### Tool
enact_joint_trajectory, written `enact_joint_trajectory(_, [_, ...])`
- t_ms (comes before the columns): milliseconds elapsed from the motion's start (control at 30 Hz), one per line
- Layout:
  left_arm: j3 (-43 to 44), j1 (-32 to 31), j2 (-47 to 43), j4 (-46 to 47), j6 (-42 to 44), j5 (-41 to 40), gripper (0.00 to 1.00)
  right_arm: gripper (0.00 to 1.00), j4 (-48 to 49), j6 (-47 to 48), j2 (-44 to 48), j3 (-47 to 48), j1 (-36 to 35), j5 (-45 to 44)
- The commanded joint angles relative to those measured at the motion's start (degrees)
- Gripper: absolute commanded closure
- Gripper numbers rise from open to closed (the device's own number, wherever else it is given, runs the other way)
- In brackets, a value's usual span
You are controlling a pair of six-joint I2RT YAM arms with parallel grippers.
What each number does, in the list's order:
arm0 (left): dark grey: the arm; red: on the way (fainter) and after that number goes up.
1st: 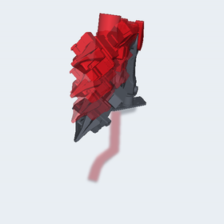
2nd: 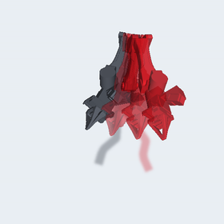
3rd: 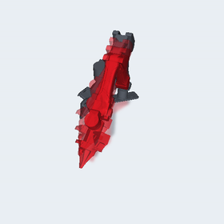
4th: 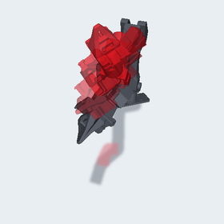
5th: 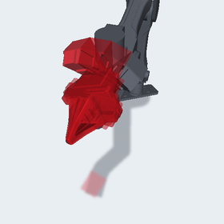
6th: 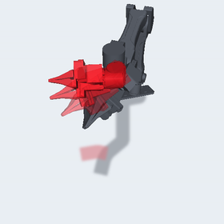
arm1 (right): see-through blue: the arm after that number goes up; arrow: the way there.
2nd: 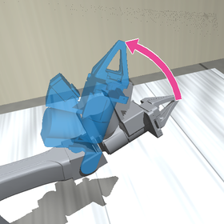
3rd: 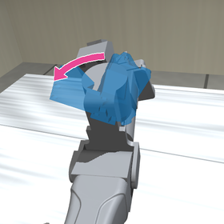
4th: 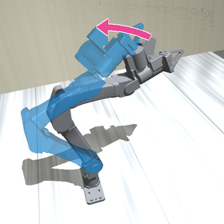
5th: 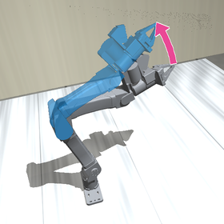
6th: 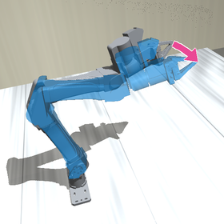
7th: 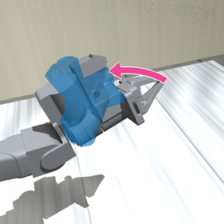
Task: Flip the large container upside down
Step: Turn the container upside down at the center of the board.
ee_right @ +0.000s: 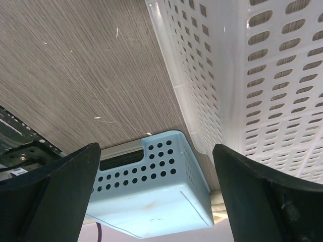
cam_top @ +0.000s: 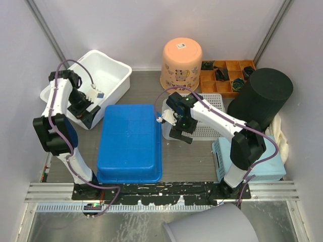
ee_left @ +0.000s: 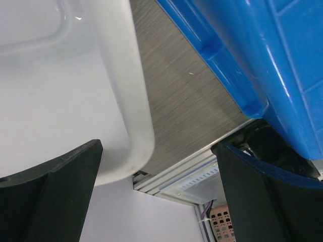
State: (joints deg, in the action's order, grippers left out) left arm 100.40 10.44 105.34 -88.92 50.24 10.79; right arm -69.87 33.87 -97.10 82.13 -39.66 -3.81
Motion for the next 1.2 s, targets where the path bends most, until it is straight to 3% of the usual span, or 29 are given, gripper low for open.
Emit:
enact_joint_trajectory(0, [-0.43, -0.50, 0.82, 5.78, -2.90, -4.28, 0.02, 0.00, 0.40, -0.67, 2.12, -0.43, -0.66, -1.51])
enact_joint_trajectory(167, [0.91, -0.89, 3.22, 6.40, -3.06, -4.97, 0.02, 0.00, 0.60, -0.71, 1.63, -0.84, -1.03, -2.66])
enact_joint_trajectory(367, [-4.39, -1.70, 5.45, 11.50, -2.87, -9.91, 0.01, 0.00, 0.61, -0.84, 0.92, -0.91, -1.46, -3.69])
enact_joint_trajectory(467, [-6.80, -2.35, 6.12, 14.12, -3.10, -12.12, 0.11, 0.00, 0.61, -0.93, 0.49, -0.78, -1.65, -3.74])
enact_joint_trajectory(567, [-7.07, -3.06, 7.33, 14.42, -3.78, -12.98, 0.33, 0.00, 0.42, -0.94, -0.04, -0.55, -1.81, -3.81])
enact_joint_trajectory(667, [-6.89, -3.69, 7.69, 14.45, -4.08, -13.01, 0.44, 0.00, 0.35, -1.04, -0.50, -0.46, -2.06, -4.24])
enact_joint_trajectory(767, [-6.44, -4.16, 7.78, 13.96, -4.52, -12.90, 0.98, 0.00, 0.32, -1.06, -0.87, -0.55, -2.26, -4.74])
enact_joint_trajectory(833, [-5.74, -4.26, 7.80, 12.71, -4.59, -12.31, 1.00, 0.00, 0.43, -1.12, -0.98, -0.64, -2.31, -5.01])
enact_joint_trajectory(967, [2.65, -4.28, 6.82, 3.98, -5.56, -6.58, 1.00, 0.00, 0.51, -1.12, -0.90, -1.44, -2.35, -5.38])
enact_joint_trajectory(1167, [34.07, -1.90, 6.52, -12.95, -8.96, 9.14, 1.00, 0.00, 0.64, -1.16, -0.57, -2.78, -2.36, -5.98])
